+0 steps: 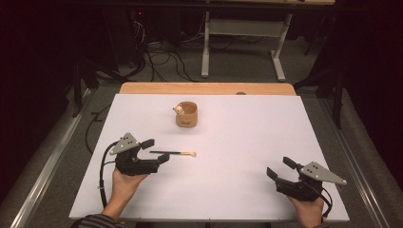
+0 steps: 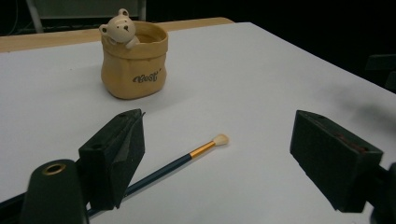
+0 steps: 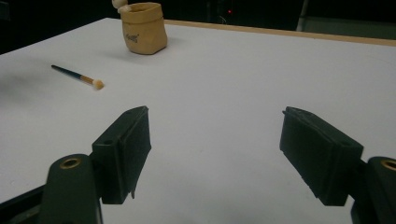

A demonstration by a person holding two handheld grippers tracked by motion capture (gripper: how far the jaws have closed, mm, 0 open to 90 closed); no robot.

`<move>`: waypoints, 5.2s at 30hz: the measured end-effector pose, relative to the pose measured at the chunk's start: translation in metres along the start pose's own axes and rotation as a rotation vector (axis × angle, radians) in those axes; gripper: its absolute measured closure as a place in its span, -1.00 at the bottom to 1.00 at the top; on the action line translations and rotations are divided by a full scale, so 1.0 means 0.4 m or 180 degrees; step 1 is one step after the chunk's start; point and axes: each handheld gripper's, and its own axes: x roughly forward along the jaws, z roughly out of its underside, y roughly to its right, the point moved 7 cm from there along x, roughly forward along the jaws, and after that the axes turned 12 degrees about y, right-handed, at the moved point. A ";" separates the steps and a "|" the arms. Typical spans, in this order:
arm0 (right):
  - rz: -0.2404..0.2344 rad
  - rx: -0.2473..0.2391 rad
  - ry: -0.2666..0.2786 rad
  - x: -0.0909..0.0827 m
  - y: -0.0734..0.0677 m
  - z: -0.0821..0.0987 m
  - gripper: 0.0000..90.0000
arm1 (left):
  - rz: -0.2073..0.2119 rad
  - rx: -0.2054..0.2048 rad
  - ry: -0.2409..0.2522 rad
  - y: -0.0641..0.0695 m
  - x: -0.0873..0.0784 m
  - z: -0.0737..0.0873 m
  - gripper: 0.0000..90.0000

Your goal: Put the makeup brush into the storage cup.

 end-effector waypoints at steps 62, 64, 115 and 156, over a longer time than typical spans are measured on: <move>-0.0047 0.0026 0.0012 -0.001 0.000 0.000 -0.43 | 0.0080 0.0199 -0.0115 -0.023 0.162 -0.088 -0.55; -0.0048 0.0019 0.0013 -0.001 0.000 0.000 -0.42 | 0.0097 0.0175 -0.0138 -0.024 0.165 -0.089 -0.55; -0.0042 0.0006 0.0016 -0.002 -0.001 0.000 -0.43 | -0.0001 0.0597 -0.1155 -0.033 0.211 -0.079 -0.43; -0.0046 0.0012 0.0031 -0.003 0.000 -0.001 -0.43 | 0.0143 0.1019 -0.2028 -0.025 0.247 -0.030 -0.49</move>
